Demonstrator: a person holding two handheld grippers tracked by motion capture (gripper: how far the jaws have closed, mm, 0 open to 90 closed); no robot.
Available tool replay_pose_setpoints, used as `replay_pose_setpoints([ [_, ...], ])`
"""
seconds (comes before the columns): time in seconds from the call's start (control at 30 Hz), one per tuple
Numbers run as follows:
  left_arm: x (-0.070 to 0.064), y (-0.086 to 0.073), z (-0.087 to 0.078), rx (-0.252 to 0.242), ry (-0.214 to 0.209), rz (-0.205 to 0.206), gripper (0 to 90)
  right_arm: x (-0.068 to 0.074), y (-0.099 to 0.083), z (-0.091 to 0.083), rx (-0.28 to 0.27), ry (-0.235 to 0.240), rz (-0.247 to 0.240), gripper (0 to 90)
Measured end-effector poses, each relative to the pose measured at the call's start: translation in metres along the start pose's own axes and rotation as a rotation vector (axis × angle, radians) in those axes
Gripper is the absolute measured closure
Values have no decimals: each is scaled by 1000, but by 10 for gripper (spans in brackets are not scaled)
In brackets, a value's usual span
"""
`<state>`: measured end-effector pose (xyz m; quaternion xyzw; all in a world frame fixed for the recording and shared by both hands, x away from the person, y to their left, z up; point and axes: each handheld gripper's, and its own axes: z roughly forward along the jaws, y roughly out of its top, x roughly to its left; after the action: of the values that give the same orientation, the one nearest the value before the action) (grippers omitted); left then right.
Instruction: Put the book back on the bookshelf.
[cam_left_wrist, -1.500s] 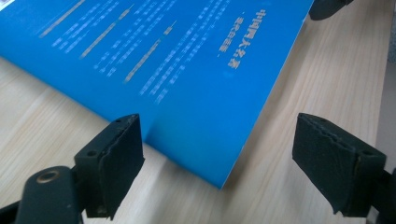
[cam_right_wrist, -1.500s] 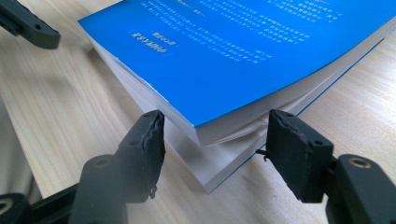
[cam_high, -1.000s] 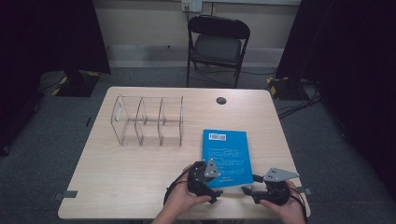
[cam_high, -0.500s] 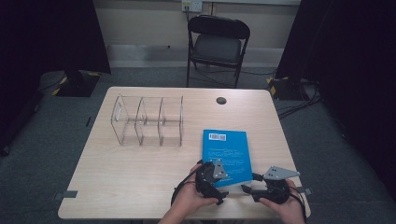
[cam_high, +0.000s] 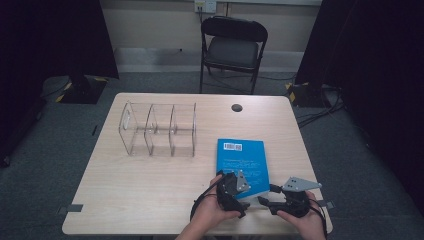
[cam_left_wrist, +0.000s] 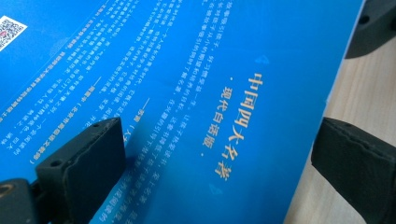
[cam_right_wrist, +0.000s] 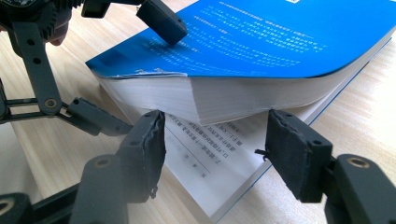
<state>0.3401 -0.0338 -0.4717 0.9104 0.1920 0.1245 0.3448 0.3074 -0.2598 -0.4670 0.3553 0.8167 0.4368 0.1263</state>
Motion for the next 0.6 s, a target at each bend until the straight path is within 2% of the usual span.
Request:
replay_pose_setpoints([
  [0.1, 0, 2, 2, 7, 10, 15, 33, 0, 0, 0, -5, -1, 3, 382],
  [0.4, -4, 6, 6, 16, 53, 16, 51, 0, 0, 0, -13, -5, 9, 382],
  [0.43, -4, 6, 5, 17, 67, 14, 68, 1, 0, 0, -13, -5, 13, 382],
  [0.47, -3, 6, 4, 12, 78, 10, 140, 1, -1, 0, -12, -3, 17, 382],
  [0.6, -2, 6, 4, 12, 75, 15, 142, 0, -3, 0, -16, 1, 24, 382],
])
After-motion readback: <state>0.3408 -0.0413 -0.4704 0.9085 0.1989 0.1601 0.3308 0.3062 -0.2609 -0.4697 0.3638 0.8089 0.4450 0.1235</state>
